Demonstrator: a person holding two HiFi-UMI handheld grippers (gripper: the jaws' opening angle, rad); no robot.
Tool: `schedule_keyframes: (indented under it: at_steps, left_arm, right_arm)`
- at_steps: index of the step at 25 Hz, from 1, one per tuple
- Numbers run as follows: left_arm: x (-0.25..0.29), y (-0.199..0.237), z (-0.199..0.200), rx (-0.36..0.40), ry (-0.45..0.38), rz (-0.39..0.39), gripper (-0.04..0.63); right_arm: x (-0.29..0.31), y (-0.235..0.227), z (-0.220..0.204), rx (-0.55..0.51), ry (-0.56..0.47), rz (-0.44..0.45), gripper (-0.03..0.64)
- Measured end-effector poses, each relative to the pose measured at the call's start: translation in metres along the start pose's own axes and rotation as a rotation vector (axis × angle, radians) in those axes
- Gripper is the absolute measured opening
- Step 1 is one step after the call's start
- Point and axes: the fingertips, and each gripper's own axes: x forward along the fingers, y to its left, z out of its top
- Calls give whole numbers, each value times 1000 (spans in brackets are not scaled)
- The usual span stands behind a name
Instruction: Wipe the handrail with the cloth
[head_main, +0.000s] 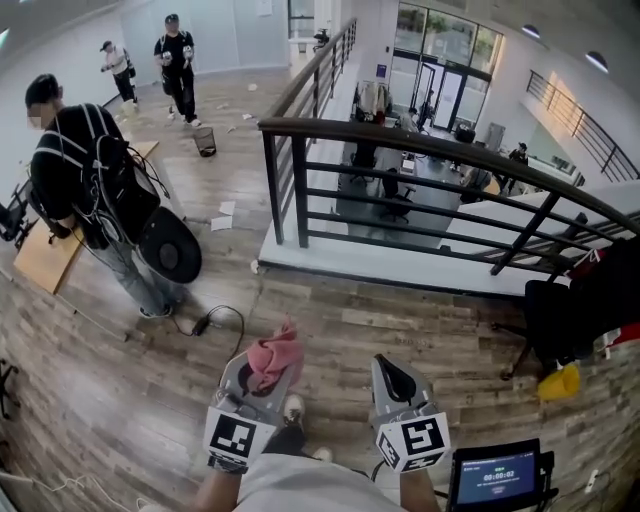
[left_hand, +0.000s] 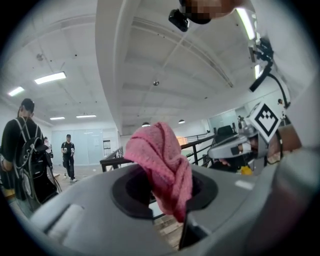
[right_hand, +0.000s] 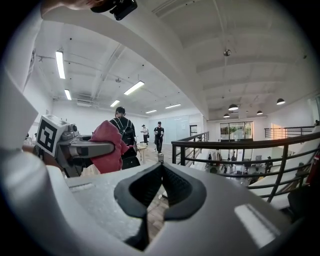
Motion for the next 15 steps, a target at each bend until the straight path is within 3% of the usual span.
schedule_keyframes:
  at_steps: [7, 15]
  left_arm:
    - [30, 51, -14, -36, 6, 8, 121]
    - [58, 115, -22, -8, 6, -4, 121]
  right_arm:
    - [59, -13, -3, 6, 73, -24, 3]
    - [125, -3, 29, -44, -13, 3, 3]
